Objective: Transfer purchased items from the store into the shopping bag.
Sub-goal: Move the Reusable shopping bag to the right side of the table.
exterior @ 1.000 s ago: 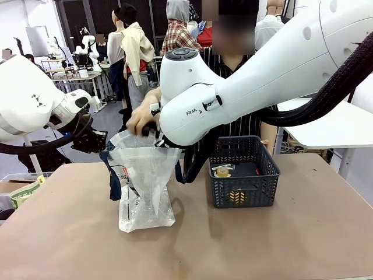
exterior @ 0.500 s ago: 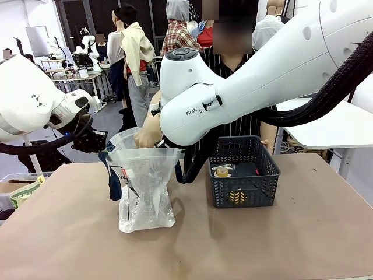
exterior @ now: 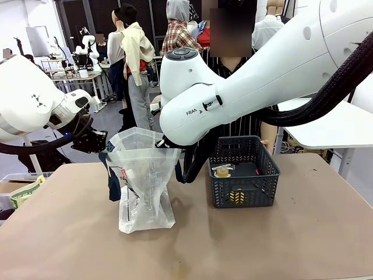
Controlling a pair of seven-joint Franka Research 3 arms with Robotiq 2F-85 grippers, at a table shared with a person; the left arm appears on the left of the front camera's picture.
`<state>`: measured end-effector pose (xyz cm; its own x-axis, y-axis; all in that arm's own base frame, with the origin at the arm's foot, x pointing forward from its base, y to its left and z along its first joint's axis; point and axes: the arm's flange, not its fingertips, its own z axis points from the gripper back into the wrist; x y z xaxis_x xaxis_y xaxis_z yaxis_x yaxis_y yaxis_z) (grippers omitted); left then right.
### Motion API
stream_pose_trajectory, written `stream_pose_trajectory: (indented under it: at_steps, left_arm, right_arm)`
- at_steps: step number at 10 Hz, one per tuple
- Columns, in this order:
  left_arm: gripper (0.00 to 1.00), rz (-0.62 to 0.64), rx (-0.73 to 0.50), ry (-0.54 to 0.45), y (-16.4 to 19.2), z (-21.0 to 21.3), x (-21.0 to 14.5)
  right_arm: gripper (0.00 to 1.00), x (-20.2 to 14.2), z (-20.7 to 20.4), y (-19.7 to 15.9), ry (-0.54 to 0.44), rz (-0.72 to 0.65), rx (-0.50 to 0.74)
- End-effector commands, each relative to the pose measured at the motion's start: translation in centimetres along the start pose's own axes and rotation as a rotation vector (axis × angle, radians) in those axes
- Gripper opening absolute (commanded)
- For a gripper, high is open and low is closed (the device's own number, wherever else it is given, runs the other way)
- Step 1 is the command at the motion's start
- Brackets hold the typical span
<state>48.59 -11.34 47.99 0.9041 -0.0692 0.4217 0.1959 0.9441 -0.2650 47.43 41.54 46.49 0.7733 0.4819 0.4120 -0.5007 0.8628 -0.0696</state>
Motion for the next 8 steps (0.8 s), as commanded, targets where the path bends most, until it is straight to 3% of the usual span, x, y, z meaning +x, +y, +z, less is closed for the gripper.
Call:
stream_pose_trajectory:
  at_steps: [1, 8]
  left_arm:
    - [0.00, 0.001, 0.001, -0.006, 0.04, 0.16, 0.01]
    - [0.00, 0.001, 0.001, -0.006, 0.04, 0.16, 0.01]
  right_arm:
    - [0.00, -0.12, -0.12, -0.01, 0.004, -0.005, -0.001]
    - [0.00, -0.12, -0.12, -0.01, 0.004, -0.005, -0.001]
